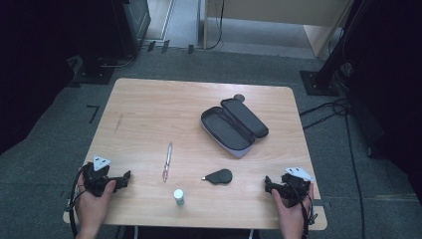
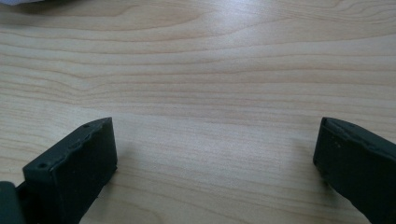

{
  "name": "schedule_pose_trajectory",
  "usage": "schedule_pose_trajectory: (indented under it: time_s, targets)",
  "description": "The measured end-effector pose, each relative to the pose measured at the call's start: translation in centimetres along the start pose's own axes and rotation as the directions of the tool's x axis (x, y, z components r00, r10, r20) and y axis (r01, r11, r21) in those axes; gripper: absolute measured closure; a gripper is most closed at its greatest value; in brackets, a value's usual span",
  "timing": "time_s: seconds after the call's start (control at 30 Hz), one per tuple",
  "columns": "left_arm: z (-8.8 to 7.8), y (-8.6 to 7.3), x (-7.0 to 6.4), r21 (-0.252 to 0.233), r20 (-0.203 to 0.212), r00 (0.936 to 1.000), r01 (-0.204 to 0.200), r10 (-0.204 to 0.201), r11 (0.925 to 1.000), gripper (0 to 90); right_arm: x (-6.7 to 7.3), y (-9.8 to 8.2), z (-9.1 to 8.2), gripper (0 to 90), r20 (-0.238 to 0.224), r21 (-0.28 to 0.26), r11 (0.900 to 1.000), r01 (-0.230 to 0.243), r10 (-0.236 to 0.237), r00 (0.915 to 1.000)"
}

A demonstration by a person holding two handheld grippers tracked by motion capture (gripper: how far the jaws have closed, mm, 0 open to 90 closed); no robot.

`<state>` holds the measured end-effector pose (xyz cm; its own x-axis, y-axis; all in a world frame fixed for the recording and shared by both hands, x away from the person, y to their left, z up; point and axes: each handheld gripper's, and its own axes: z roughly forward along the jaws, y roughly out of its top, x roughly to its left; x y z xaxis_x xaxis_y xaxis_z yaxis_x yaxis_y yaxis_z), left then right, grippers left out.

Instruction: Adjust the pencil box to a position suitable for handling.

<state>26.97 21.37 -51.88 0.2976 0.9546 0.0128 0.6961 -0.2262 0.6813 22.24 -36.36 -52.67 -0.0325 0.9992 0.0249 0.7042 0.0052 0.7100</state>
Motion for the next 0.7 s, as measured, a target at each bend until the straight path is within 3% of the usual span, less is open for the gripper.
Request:
schedule_pose_trajectory:
  time_s: [0.17,0.2,0.27,0.3,0.37,0.47,0.53,0.63,0.7]
  targets:
    - [0.0,0.0,0.0,-0.003,-0.001,1.0000,0.003,-0.003,1.0000,0.0,0.1,-0.1,-0.2,5.9,-0.010,-0.015,1.000,0.010,-0.011,0.9999]
    - [0.0,0.0,0.0,0.000,0.000,1.0000,0.000,0.000,1.0000,0.0,0.2,-0.2,-0.4,16.5,-0.009,-0.037,0.999,0.009,-0.009,0.9999]
    - [0.0,0.0,0.0,-0.003,0.000,1.0000,0.003,-0.003,1.0000,0.0,0.2,-0.4,-0.7,27.4,0.005,-0.057,0.998,-0.013,0.013,0.9999]
    - [0.0,0.0,0.0,-0.003,0.000,1.0000,0.003,-0.003,1.0000,0.0,0.2,-0.4,-0.7,27.4,0.005,-0.057,0.998,-0.013,0.013,0.9999]
    - [0.0,0.0,-0.1,-0.002,0.003,1.0000,-0.001,0.001,1.0000,0.0,0.3,-0.4,-0.9,34.1,-0.033,-0.076,0.995,-0.059,0.057,0.9979]
    - [0.0,0.0,-0.1,-0.005,0.005,1.0000,-0.003,0.003,1.0000,0.0,0.5,0.0,-1.5,44.2,-0.052,-0.102,0.991,-0.092,0.087,0.9949]
    - [0.0,0.0,-0.1,-0.005,0.005,1.0000,-0.003,0.003,1.0000,0.0,0.6,0.3,-1.8,47.4,-0.070,-0.111,0.989,-0.095,0.088,0.9936]
    - [0.0,0.0,-0.1,-0.005,0.005,1.0000,-0.002,0.002,1.0000,0.0,1.7,1.9,-2.2,51.0,-0.022,-0.121,0.990,-0.069,0.067,0.9975]
    - [0.0,0.0,-0.1,-0.006,0.006,1.0000,-0.002,0.002,1.0000,0.0,2.0,2.3,-2.2,51.0,-0.026,-0.127,0.989,-0.070,0.068,0.9974]
